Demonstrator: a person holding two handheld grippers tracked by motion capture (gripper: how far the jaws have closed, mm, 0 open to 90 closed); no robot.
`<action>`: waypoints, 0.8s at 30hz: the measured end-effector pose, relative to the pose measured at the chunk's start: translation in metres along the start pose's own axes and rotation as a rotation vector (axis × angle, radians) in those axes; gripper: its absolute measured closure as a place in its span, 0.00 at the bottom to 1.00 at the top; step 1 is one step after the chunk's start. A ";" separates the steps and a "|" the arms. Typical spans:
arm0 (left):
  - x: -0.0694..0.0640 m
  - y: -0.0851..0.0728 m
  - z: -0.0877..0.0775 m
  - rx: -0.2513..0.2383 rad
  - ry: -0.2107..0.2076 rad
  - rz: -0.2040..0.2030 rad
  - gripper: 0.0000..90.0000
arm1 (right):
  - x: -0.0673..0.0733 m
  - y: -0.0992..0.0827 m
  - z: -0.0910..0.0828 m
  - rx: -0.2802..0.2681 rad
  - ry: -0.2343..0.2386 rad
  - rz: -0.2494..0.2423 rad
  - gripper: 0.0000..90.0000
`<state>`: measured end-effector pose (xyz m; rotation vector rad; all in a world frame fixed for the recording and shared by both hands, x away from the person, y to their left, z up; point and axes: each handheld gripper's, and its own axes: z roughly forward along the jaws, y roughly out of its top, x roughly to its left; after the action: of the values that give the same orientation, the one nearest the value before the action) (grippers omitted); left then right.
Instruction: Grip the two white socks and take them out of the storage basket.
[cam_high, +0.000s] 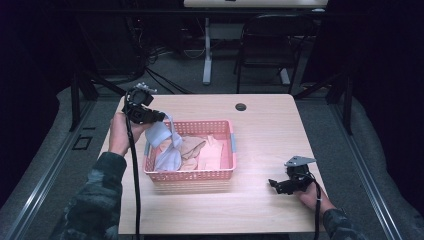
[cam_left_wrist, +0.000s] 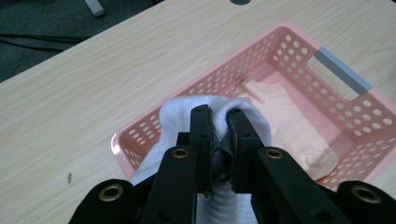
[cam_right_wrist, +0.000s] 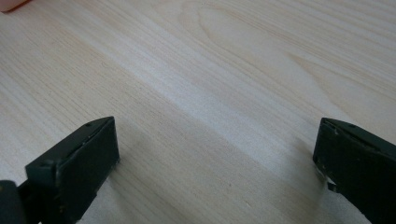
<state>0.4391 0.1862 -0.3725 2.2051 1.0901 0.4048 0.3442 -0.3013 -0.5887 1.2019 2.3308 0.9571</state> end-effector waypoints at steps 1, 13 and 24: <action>0.000 0.001 -0.003 -0.005 0.002 -0.002 0.92 | 0.000 0.000 0.000 0.000 -0.001 0.000 0.00; 0.012 0.005 -0.041 -0.042 0.049 0.000 0.91 | 0.000 0.000 0.000 -0.001 0.002 0.001 0.00; 0.031 -0.005 -0.067 -0.053 0.092 -0.028 0.91 | 0.000 0.000 0.000 0.001 0.004 -0.001 0.00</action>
<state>0.4204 0.2400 -0.3256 2.1403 1.1448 0.5217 0.3444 -0.3014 -0.5887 1.1993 2.3353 0.9597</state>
